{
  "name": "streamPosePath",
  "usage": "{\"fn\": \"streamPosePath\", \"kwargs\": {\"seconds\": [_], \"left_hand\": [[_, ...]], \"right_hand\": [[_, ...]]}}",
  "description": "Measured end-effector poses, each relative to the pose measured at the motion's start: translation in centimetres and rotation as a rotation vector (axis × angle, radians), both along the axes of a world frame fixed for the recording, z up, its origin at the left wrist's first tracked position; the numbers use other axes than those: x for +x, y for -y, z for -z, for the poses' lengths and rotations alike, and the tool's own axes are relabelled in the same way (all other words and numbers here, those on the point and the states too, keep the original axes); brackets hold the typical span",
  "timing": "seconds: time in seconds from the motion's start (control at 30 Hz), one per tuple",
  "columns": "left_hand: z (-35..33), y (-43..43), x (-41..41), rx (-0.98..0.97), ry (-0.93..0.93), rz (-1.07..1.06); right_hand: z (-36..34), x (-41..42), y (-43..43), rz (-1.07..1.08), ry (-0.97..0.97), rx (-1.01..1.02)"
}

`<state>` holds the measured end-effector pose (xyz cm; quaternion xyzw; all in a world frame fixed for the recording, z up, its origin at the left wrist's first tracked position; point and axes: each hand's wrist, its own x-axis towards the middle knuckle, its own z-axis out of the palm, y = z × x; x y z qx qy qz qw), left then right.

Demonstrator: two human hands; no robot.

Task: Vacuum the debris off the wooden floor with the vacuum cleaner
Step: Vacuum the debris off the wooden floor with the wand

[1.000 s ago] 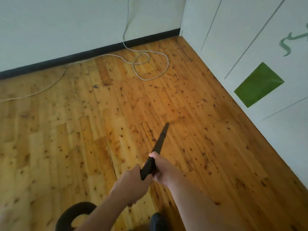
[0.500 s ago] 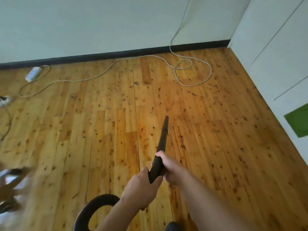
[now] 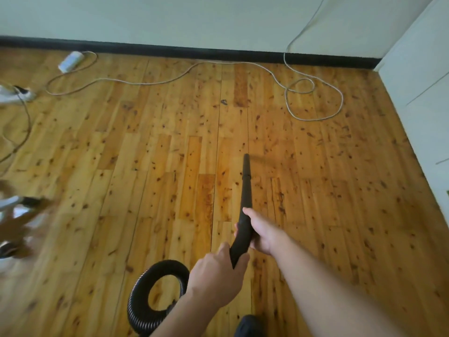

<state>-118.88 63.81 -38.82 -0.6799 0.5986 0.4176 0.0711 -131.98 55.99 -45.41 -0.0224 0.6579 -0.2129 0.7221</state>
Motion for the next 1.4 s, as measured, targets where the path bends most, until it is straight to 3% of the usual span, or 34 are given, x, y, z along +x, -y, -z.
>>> {"fn": "streamPosePath", "kwargs": {"seconds": [0.27, 1.03, 1.2, 1.4], "left_hand": [[-1.3, 0.3, 6.2, 0.084, -0.037, -0.126], [-4.6, -3.8, 24.2, 0.199, -0.202, -0.586], [-5.1, -3.9, 26.8, 0.213, -0.215, -0.624], [-5.6, -3.4, 26.1, 0.250, -0.283, -0.541]], "right_hand": [[-0.8, 7.7, 0.6, -0.096, 0.051, -0.016], [-3.4, 31.0, -0.5, -0.672, -0.013, -0.047], [-4.0, 33.8, -1.4, -0.742, -0.071, -0.095], [-4.5, 31.9, -1.0, -0.683, -0.148, -0.089]]}}
